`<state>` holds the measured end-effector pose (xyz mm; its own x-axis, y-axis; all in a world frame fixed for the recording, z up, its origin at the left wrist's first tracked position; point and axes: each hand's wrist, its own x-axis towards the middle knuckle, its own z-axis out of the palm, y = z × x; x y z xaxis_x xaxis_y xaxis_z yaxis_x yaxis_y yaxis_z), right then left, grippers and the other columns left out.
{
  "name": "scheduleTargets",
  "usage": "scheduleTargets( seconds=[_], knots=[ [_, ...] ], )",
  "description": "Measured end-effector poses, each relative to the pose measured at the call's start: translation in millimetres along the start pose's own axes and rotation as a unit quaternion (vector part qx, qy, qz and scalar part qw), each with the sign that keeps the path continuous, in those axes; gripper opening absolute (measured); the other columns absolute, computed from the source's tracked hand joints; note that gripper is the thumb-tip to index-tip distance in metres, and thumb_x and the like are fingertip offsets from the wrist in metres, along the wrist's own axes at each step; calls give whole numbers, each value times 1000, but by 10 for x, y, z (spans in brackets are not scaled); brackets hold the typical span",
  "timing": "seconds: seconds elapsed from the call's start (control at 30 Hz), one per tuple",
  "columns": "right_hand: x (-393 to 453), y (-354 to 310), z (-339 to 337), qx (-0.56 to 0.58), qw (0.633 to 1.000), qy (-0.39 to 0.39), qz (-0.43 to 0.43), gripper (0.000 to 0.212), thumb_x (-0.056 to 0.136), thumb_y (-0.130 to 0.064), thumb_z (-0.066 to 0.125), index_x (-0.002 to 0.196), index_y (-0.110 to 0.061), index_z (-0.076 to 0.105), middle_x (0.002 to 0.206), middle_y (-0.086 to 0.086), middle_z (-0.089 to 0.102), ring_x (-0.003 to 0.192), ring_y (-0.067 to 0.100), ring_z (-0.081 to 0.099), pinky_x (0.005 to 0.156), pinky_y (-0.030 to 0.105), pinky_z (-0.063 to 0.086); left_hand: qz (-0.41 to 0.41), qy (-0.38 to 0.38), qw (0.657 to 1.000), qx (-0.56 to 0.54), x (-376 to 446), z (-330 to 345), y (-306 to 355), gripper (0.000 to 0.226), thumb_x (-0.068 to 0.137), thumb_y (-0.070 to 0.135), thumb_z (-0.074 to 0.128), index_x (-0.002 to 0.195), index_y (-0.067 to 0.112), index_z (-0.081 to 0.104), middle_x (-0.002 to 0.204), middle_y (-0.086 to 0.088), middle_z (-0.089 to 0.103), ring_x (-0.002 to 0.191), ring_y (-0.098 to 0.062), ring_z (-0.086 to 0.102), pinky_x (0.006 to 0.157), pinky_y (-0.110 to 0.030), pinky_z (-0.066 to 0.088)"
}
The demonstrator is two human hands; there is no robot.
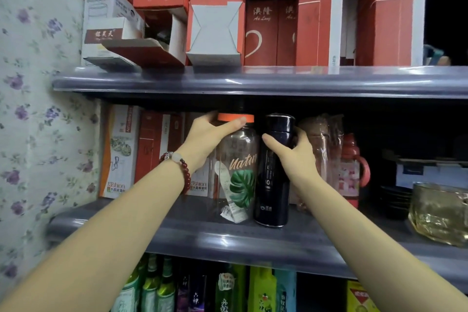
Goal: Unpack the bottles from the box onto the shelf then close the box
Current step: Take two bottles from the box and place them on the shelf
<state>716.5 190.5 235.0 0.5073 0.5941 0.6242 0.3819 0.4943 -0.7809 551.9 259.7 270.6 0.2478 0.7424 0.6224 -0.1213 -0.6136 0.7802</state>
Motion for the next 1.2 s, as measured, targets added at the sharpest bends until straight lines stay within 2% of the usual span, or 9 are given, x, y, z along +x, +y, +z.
scheduleTargets(
  seconds=[0.07,0.23,0.33,0.47,0.63,0.77,0.93,1.07,1.2],
  knots=[
    [-3,52,-18,10,1000,-12,3,76,67,-43,80,132,-25,46,118,-6,63,109,16,61,99,38,48,-8,-10,1000,-2,36,17,-45,56,64,41,82,111,17,65,108,-3,73,97,-15,70,90,-31,54],
    [-130,172,-27,-21,998,-68,-1,79,66,-37,83,132,-24,42,117,-7,63,106,14,62,96,38,49,-35,-17,999,19,30,-5,-129,41,75,47,71,108,25,62,107,8,68,99,-7,64,95,-26,47],
    [-277,257,-41,-47,997,-59,-3,82,66,-30,85,132,-22,37,115,-8,60,102,13,59,86,28,44,-28,-53,997,47,-62,13,-135,41,80,41,68,113,34,45,102,21,57,94,5,53,94,-19,39],
    [-364,351,2,-55,998,-30,5,69,66,-32,84,121,-23,44,98,-13,60,91,9,59,74,23,44,-19,-29,998,61,-153,29,-230,61,70,33,80,121,30,47,106,11,64,102,-9,63,92,-28,49],
    [-247,419,90,-68,997,28,-6,75,67,-32,84,126,-16,41,104,-6,55,93,14,54,79,27,40,17,95,990,107,-146,191,-291,85,62,41,84,133,30,39,111,15,55,101,-5,53,86,-23,40],
    [-171,488,50,-73,997,4,19,80,67,-32,84,131,-13,39,106,-5,54,100,18,55,83,29,42,8,136,984,112,-88,332,-370,91,59,47,83,136,28,38,125,4,59,119,-17,54,94,-27,43],
    [-176,500,20,-72,997,-14,29,80,66,-33,84,130,-15,39,109,-4,58,104,20,60,88,34,49,1,119,986,118,-115,425,-334,86,63,47,81,135,29,39,126,6,59,116,-13,53,91,-23,39],
    [-192,425,-49,-106,993,-45,35,84,71,-30,82,136,-10,33,126,5,56,107,20,56,85,28,43,-6,98,988,123,-144,403,-279,83,64,49,80,134,28,39,126,6,59,116,-13,53,90,-24,39],
    [-261,332,-160,-187,981,-56,9,88,72,-30,80,139,-7,28,136,13,48,122,29,49,100,38,43,-12,113,984,136,-245,327,-249,94,69,46,78,144,22,27,143,-3,45,130,-20,44,98,-27,36]
  ],
)
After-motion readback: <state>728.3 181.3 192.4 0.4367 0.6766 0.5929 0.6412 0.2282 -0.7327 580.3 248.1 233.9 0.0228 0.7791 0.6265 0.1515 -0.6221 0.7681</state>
